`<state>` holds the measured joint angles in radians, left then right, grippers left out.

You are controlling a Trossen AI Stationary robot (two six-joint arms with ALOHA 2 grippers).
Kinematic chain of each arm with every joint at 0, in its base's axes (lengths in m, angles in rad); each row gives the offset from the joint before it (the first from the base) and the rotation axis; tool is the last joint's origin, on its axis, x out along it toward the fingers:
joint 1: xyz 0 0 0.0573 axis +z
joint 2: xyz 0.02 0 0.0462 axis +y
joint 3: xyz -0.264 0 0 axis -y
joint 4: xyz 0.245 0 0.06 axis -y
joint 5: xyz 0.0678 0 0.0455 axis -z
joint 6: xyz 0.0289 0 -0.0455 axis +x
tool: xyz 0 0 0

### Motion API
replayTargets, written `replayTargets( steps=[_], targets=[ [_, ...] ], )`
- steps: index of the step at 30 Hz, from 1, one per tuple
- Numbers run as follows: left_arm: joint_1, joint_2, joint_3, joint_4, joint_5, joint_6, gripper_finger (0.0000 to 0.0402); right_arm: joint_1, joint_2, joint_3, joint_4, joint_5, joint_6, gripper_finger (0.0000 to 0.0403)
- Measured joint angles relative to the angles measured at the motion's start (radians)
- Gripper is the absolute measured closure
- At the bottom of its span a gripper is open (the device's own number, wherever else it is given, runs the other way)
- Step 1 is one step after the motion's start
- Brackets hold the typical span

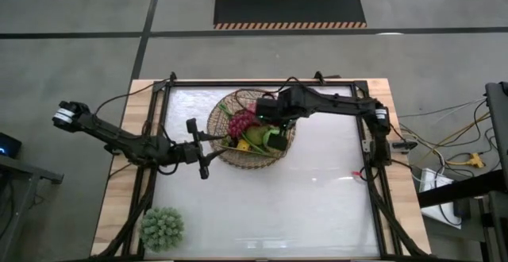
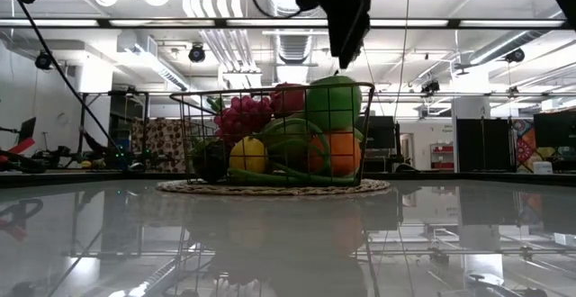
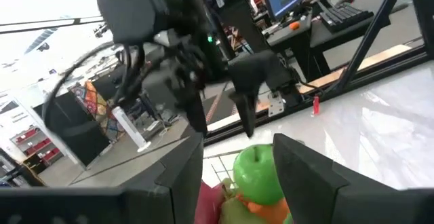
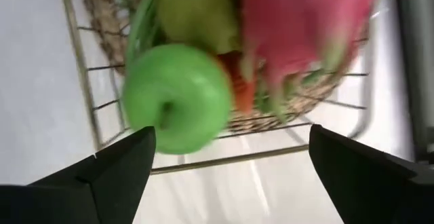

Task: Build produce basket
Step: Return to Home Position

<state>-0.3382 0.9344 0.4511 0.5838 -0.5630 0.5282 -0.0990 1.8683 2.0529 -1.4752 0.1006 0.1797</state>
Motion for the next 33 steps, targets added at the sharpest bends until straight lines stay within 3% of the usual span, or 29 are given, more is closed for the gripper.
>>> replayTargets(
  steps=[3, 9, 11, 16, 19, 22, 25, 27, 28, 30, 33],
  targets=[
    [0.000, 0.000, -0.001, 0.002, -0.028, 0.000, 0.0240, 0.000, -0.025, -0.001, 0.029, 0.057, -0.036, 0.0038],
    [0.000, 0.000, -0.015, 0.001, -0.050, 0.000, 0.0240, 0.000, -0.085, -0.075, 0.167, 0.034, -0.171, 0.0083],
    [0.000, 0.000, -0.019, 0.000, -0.083, 0.000, 0.0240, 0.001, -0.129, -0.148, 0.246, 0.023, -0.200, 0.0103],
    [0.005, 0.000, -0.019, -0.001, -0.301, 0.000, 0.0243, 0.013, -0.284, -0.411, 0.514, 0.024, -0.253, 0.0162],
    [0.011, 0.000, -0.025, -0.001, -0.316, 0.001, 0.0256, 0.039, -0.404, -0.595, 0.734, 0.023, -0.291, 0.0199],
    [0.008, -0.008, -0.029, -0.084, -0.182, 0.006, 0.0276, 0.083, -0.535, -0.832, 1.067, -0.003, -0.371, 0.0233],
    [-0.005, -0.062, -0.026, -0.372, 0.176, 0.000, 0.0298, 0.122, -0.635, -1.081, 1.406, -0.025, -0.455, 0.0261],
    [-0.006, -0.082, -0.026, -0.460, 0.415, 0.000, 0.0314, 0.134, -0.682, -1.228, 1.611, -0.027, -0.501, 0.0275],
    [-0.006, -0.095, -0.033, -0.464, 0.478, -0.001, 0.0323, 0.138, -0.701, -1.298, 1.705, -0.025, -0.527, 0.0281],
    [-0.006, -0.129, -0.042, -0.459, 0.496, -0.020, 0.0339, 0.138, -0.734, -1.417, 1.856, -0.022, -0.571, 0.0291],
    [-0.005, -0.177, -0.051, -0.464, 0.416, -0.056, 0.0364, 0.135, -0.782, -1.551, 2.017, -0.024, -0.607, 0.0302]
  ],
)
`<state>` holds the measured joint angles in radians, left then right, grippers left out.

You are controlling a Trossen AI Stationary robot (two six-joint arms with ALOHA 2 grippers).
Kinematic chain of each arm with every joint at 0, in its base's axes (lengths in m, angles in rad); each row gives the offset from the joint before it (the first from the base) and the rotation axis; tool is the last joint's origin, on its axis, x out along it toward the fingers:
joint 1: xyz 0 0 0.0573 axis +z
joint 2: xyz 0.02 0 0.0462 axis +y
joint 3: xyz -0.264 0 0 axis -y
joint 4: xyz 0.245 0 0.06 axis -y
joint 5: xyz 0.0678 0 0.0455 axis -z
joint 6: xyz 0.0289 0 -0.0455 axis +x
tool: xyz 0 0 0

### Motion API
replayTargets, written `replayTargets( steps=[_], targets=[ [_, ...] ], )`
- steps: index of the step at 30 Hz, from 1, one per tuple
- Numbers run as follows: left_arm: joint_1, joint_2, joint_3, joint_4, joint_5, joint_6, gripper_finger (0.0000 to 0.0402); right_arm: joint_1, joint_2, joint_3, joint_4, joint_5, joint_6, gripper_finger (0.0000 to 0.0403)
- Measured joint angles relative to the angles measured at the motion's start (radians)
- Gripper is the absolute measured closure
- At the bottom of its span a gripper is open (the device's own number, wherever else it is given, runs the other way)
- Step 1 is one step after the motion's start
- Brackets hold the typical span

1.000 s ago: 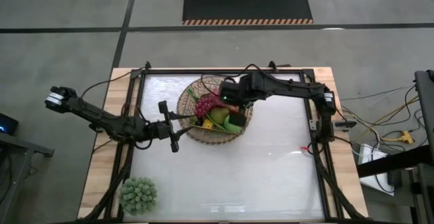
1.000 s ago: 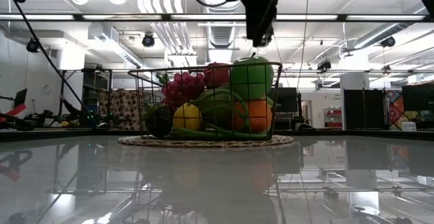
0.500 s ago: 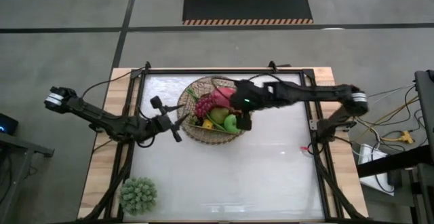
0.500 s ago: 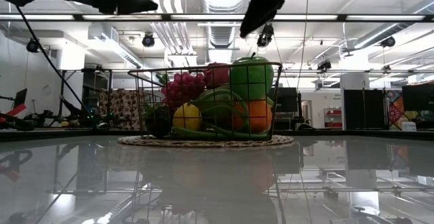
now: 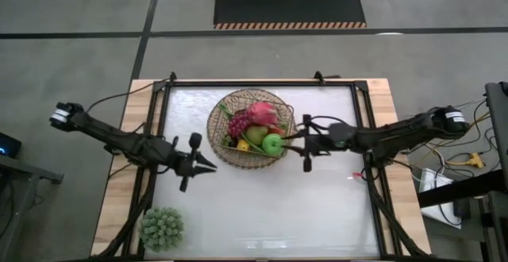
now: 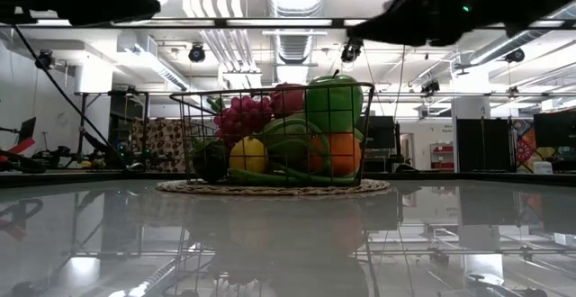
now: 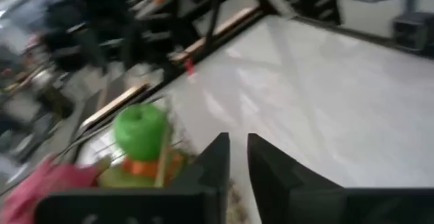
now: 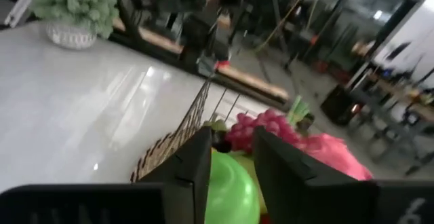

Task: Build produce basket
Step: Return to Home Position

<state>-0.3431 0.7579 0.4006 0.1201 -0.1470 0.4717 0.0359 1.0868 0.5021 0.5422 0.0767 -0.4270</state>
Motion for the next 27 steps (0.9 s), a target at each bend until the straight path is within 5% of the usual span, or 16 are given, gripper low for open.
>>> replayTargets(
  steps=[9, 18, 27],
  targets=[
    [0.002, -0.149, -0.152, 0.144, -0.058, 0.003, 0.0398, -0.088, -0.191, -0.208, 0.140, -0.160, 0.007, 0.0340],
    [0.007, -0.325, -0.324, 0.282, -0.222, 0.007, 0.0398, -0.199, -0.400, -0.339, 0.143, -0.164, 0.021, 0.0362],
    [0.008, -0.527, -0.392, 0.236, -0.256, -0.007, 0.0398, -0.220, -0.598, -0.449, 0.144, -0.167, 0.058, 0.0365]
  ],
)
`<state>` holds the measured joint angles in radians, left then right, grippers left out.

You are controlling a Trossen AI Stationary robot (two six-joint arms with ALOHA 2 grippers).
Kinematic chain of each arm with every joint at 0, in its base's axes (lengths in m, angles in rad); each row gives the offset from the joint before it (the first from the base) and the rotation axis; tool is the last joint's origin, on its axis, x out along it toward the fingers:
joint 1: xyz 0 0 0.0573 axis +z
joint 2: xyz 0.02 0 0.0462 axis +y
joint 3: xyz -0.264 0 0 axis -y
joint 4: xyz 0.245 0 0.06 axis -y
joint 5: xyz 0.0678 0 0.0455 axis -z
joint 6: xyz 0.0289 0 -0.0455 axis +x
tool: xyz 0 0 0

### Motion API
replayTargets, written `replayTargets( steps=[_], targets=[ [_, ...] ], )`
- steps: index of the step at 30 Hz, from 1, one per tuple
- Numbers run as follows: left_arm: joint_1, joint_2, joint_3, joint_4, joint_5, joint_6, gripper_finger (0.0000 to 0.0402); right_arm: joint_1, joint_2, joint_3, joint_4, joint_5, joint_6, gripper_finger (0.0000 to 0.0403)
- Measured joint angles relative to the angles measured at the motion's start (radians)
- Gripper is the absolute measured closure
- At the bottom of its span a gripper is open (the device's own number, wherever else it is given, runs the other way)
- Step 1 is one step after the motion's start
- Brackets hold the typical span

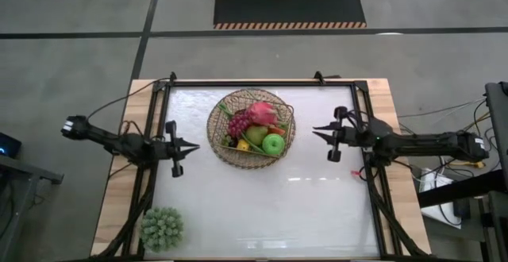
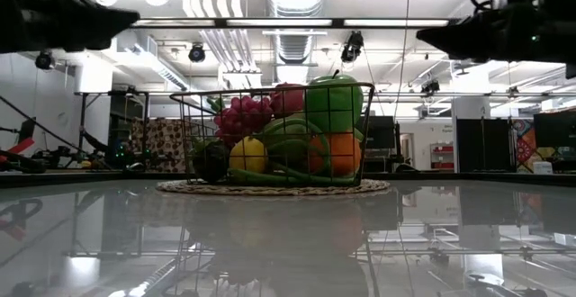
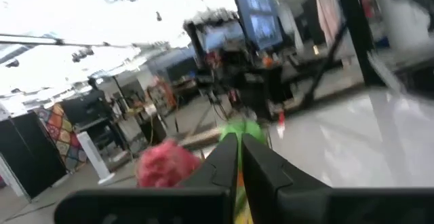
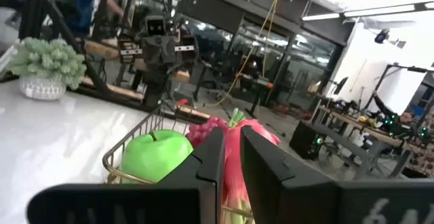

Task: Build produce basket
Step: Return to Home Position

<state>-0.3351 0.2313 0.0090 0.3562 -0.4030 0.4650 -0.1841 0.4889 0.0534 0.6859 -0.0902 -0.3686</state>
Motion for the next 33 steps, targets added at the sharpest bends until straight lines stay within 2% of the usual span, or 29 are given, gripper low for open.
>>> replayTargets(
  steps=[3, 7, 10, 16, 22, 27, 33],
  targets=[
    [0.000, -0.046, 0.000, -0.023, 0.000, -0.014, 0.0398, 0.000, -0.077, -0.031, -0.002, -0.004, 0.030, 0.0365],
    [0.000, -0.092, -0.001, -0.034, 0.000, -0.014, 0.0398, 0.000, -0.166, -0.041, -0.058, -0.086, 0.046, 0.0365],
    [0.000, -0.111, -0.001, -0.039, 0.000, -0.014, 0.0398, 0.001, -0.223, -0.041, -0.105, -0.097, 0.046, 0.0365],
    [0.000, -0.125, -0.002, -0.035, -0.027, -0.014, 0.0398, 0.001, -0.329, -0.041, -0.136, -0.101, 0.016, 0.0365],
    [0.000, -0.123, 0.000, -0.030, -0.052, -0.006, 0.0398, 0.001, -0.428, -0.042, -0.147, -0.159, 0.011, 0.0365],
    [0.000, -0.121, 0.001, -0.027, -0.052, -0.007, 0.0398, 0.001, -0.482, -0.042, -0.152, -0.250, 0.079, 0.0365],
    [0.000, -0.113, 0.000, -0.028, -0.052, -0.009, 0.0398, 0.001, -0.466, -0.042, -0.158, -0.254, 0.278, 0.0365]
  ],
)
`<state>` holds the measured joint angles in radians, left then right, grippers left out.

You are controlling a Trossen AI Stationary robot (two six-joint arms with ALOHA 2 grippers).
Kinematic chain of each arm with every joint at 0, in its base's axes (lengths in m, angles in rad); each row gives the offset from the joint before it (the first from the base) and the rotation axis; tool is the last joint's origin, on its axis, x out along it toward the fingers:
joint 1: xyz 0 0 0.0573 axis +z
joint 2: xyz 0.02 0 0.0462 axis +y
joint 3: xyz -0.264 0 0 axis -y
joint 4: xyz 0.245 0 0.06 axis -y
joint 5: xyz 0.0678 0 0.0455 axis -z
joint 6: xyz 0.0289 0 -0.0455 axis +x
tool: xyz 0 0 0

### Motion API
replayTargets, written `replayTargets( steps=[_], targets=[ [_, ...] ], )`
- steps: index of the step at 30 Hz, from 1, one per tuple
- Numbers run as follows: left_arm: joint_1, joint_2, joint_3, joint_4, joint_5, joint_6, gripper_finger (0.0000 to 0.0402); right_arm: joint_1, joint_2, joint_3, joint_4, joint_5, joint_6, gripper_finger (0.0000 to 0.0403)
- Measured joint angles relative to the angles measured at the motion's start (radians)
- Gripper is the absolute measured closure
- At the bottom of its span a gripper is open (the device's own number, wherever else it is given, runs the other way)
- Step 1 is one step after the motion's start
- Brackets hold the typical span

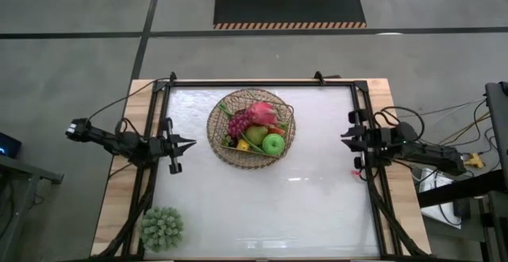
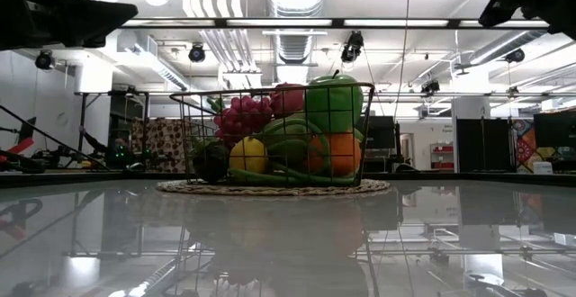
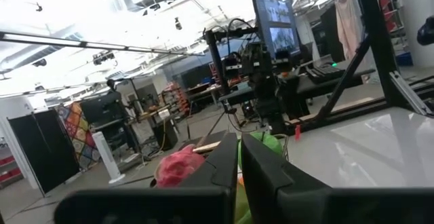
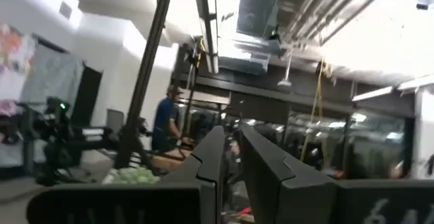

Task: Build produce basket
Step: Return to Home Position

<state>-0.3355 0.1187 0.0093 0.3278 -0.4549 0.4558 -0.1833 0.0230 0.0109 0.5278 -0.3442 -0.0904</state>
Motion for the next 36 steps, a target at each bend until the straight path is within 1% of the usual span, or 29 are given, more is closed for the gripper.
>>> replayTargets(
  steps=[6, 13, 15, 17, 19, 20, 22, 26, 29, 31, 36],
  targets=[
    [0.000, 0.019, 0.000, -0.001, 0.000, 0.000, 0.0398, 0.000, 0.048, 0.000, 0.000, 0.004, 0.096, 0.0365],
    [0.000, 0.048, 0.000, -0.001, 0.000, 0.000, 0.0398, 0.000, 0.087, 0.000, 0.000, 0.004, 0.099, 0.0365],
    [0.000, 0.056, 0.000, -0.001, 0.000, 0.000, 0.0398, 0.011, 0.084, 0.000, -0.030, 0.008, 0.099, 0.0365],
    [0.000, 0.063, 0.000, -0.001, 0.000, 0.000, 0.0398, 0.032, 0.054, 0.000, -0.089, 0.024, 0.036, 0.0365],
    [0.000, 0.073, 0.000, 0.000, 0.000, 0.000, 0.0398, 0.061, 0.016, 0.000, -0.216, 0.057, -0.041, 0.0365],
    [0.000, 0.076, 0.000, -0.002, 0.000, 0.000, 0.0398, 0.072, -0.003, 0.000, -0.292, 0.064, -0.064, 0.0365],
    [0.000, 0.085, 0.000, 0.002, 0.000, 0.000, 0.0398, 0.084, -0.022, 0.000, -0.375, 0.067, -0.076, 0.0365],
    [0.000, 0.102, 0.000, 0.001, 0.000, 0.000, 0.0398, 0.092, -0.022, -0.001, -0.375, 0.067, -0.109, 0.0365],
    [0.000, 0.113, 0.000, 0.000, 0.000, 0.000, 0.0398, 0.092, -0.022, -0.001, -0.469, 0.069, -0.144, 0.0365],
    [0.000, 0.122, 0.000, 0.000, 0.001, 0.000, 0.0398, 0.092, -0.022, -0.001, -0.477, 0.072, -0.164, 0.0365],
    [0.000, 0.140, 0.000, -0.002, 0.001, 0.000, 0.0398, 0.085, -0.023, -0.001, -0.472, 0.029, -0.288, 0.0365]
  ],
)
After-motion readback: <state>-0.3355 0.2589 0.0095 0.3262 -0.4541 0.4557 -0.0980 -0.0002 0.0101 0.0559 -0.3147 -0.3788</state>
